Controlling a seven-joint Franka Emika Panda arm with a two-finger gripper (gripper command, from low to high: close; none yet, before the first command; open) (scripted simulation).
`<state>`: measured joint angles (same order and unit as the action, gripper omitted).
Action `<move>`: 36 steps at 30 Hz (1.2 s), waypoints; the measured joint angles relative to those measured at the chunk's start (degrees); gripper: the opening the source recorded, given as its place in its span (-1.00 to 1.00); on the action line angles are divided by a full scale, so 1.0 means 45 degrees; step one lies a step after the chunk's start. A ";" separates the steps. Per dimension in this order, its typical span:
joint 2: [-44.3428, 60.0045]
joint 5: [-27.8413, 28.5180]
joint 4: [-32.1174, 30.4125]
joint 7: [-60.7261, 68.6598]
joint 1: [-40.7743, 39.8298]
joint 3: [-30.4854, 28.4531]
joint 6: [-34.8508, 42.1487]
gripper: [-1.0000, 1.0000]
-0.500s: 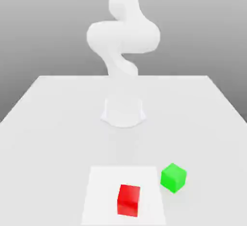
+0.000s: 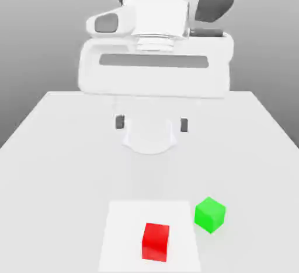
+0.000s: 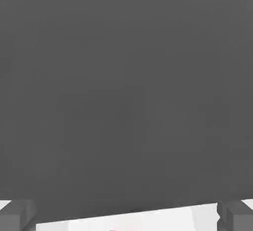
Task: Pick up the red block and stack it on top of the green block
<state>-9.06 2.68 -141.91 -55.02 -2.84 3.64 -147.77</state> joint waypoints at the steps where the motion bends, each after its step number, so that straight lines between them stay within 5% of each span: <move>1: 0.0461 0.0013 -0.0127 -0.0100 0.0004 0.0005 -0.0201 0.00; 13: 0.5976 0.0072 -0.0789 -0.0844 0.0251 -0.0172 -0.3450 0.00; 14: 0.6306 0.0127 -0.0742 -0.0887 0.0289 -0.0222 -0.3728 -1.00; 21: 0.6324 0.0151 -0.0740 -0.0911 0.0278 -0.0211 -0.3750 -1.00; 26: 0.4322 -0.0212 -0.1055 -0.0634 0.0124 0.0032 -0.2063 -1.00; 33: 0.1137 -0.1083 -0.3298 0.1292 0.2788 0.1614 -0.1142 -1.00; 36: 0.1532 -0.0792 -0.3629 0.1309 0.2902 0.1678 -0.1862 -1.00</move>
<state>-2.17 -0.88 -158.25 -49.13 10.22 11.19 -156.15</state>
